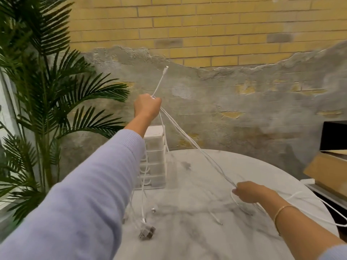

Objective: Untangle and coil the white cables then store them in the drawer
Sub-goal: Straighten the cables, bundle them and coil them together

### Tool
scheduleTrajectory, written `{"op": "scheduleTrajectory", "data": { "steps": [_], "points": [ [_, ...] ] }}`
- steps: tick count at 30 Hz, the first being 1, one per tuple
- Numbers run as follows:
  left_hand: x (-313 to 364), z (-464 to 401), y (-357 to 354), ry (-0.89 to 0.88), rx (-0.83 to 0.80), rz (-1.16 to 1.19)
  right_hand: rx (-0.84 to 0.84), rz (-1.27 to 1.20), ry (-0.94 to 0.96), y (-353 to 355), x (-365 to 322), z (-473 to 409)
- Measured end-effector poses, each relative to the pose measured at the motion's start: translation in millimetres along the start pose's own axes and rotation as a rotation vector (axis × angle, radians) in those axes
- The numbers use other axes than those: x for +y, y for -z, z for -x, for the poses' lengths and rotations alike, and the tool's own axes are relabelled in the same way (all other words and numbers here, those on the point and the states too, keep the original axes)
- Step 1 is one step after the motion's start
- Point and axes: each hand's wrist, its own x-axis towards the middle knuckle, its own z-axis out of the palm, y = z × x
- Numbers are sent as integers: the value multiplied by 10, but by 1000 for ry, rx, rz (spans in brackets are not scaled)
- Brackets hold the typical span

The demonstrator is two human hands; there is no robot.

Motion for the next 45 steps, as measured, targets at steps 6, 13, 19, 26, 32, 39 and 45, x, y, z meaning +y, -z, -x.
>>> {"op": "scheduleTrajectory", "data": {
  "steps": [6,13,19,26,32,39,45],
  "points": [
    [71,20,-72,-18,-87,-7,-10,-191,116,424,-242,203],
    [223,105,-193,-49,-249,81,448,-1078,530,1182,-1189,452],
    [193,143,-179,33,-242,218,503,-1245,566,1323,-1562,474],
    [236,273,-145,153,-391,347,687,-1119,494,1283,-1534,518],
    [249,337,-154,157,-468,346,569,-1218,545,1262,-1501,526],
    [147,238,-168,178,-300,282,240,-1398,607,1103,-1421,604],
    [-35,128,-67,241,-192,190,23,-1263,668,859,-1075,585]
  ]
}}
